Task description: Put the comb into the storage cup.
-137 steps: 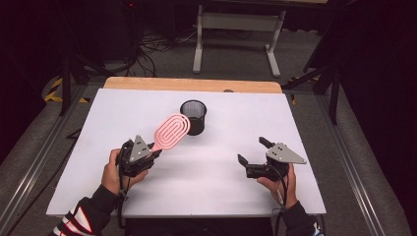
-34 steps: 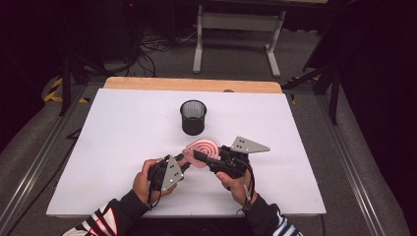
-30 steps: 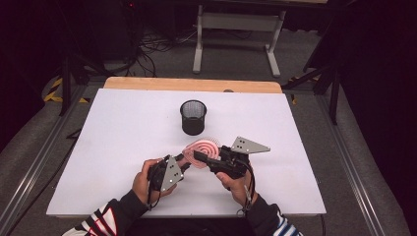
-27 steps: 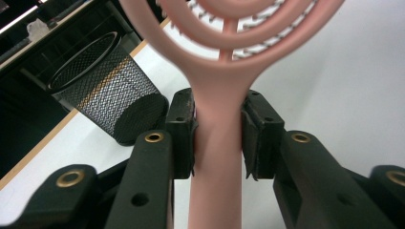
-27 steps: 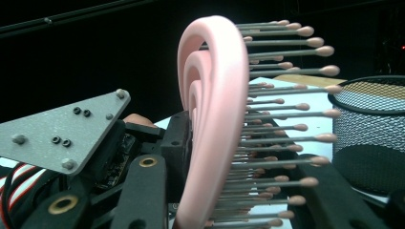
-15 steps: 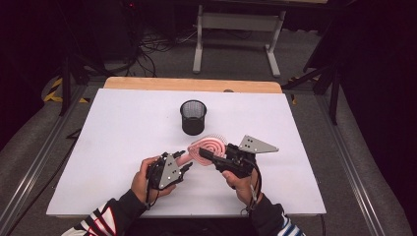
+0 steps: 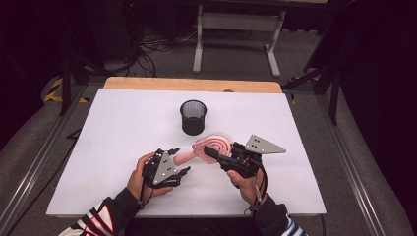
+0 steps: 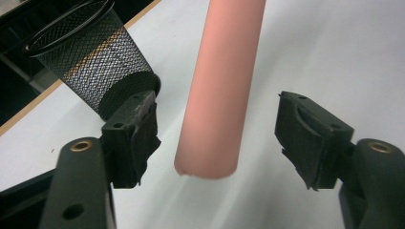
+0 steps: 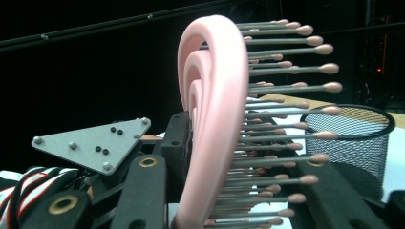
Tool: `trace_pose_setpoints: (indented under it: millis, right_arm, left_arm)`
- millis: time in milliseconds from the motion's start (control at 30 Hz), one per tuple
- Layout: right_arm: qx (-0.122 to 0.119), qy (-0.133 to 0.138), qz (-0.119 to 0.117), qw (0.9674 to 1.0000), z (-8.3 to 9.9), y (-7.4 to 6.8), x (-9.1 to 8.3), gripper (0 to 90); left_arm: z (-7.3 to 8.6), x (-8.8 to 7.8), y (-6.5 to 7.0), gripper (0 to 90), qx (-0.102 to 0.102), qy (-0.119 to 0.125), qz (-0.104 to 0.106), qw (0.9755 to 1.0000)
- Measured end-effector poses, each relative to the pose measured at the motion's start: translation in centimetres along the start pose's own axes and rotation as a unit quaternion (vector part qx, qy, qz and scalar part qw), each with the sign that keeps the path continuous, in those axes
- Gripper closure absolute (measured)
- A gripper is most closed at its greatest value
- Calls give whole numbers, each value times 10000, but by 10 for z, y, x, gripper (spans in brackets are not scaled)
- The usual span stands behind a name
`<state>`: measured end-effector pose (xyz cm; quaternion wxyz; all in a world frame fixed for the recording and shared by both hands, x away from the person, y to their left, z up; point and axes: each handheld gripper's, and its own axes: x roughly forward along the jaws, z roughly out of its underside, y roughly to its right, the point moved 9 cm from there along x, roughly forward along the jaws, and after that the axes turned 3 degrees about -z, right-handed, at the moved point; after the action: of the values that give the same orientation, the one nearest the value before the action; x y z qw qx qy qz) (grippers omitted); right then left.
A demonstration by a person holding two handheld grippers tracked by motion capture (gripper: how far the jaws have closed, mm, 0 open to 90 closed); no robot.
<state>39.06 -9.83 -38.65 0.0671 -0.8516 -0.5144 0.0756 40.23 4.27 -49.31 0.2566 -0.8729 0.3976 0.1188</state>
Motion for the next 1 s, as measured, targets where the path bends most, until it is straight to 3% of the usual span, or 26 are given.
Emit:
trace_pose_setpoints:
  millis: [367, 500, 700, 867, 1000]
  right_arm:
    - [-117, 60, 146, 9998, -5, 4, -8, 626]
    - [-137, 90, 199, 9997, -8, 6, -11, 626]
    - [-188, 89, 256, 9995, -9, 8, -14, 626]
    - [-279, 77, 311, 9991, -10, 9, -17, 627]
    - [-330, 84, 391, 9987, -11, 11, -22, 627]
  left_arm:
    - [1, -12, -9, 158, -232, 202, 54, 9995]
    - [4, -16, -13, 107, -274, 159, 76, 9995]
    - [9, -26, -21, 87, -352, 234, 149, 9990]
    - [12, -32, -30, 69, -432, 260, 41, 9987]
    - [16, -37, -32, 56, -377, 250, -2, 9990]
